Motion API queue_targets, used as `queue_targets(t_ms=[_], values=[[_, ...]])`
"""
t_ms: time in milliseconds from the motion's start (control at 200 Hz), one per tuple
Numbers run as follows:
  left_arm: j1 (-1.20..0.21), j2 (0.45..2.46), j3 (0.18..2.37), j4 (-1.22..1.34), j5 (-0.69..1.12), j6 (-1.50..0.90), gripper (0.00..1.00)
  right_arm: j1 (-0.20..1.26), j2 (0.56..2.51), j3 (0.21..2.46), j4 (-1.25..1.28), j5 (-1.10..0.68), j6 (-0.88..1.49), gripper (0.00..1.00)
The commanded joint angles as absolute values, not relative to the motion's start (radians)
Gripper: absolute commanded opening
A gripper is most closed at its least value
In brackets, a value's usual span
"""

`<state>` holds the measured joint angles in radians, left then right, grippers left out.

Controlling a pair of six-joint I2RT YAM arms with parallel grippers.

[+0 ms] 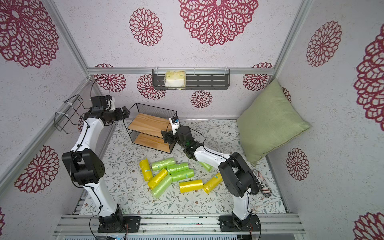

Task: Sort the rolls of trash bags by color and place them on the shelf
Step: Adjust the shelf at the center of the board.

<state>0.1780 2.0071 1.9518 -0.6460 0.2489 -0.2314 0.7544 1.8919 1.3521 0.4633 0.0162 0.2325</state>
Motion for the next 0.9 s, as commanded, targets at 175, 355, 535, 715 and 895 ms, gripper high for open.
queue_targets(t_ms=[175,355,535,715,895], values=[[0.118,1.983,1.929,-0.665,0.342,-0.209,0.90,0.700,1.919,1.418,0.421,0.063,0.201,0.73],[0.066,1.847,1.743,-0.533,0.333,-0.234,0.90,0.631,1.889,1.387,0.408,0.070,0.173,0.64],[0.020,1.808,1.652,-0.422,0.308,-0.270,0.90,0.560,1.885,1.387,0.402,0.047,0.174,0.57],[-0.008,1.876,1.741,-0.448,0.251,-0.271,0.90,0.551,1.912,1.421,0.403,0.020,0.200,0.51],[-0.008,1.937,1.841,-0.460,0.148,-0.279,0.90,0.564,1.950,1.460,0.406,-0.025,0.236,0.49]])
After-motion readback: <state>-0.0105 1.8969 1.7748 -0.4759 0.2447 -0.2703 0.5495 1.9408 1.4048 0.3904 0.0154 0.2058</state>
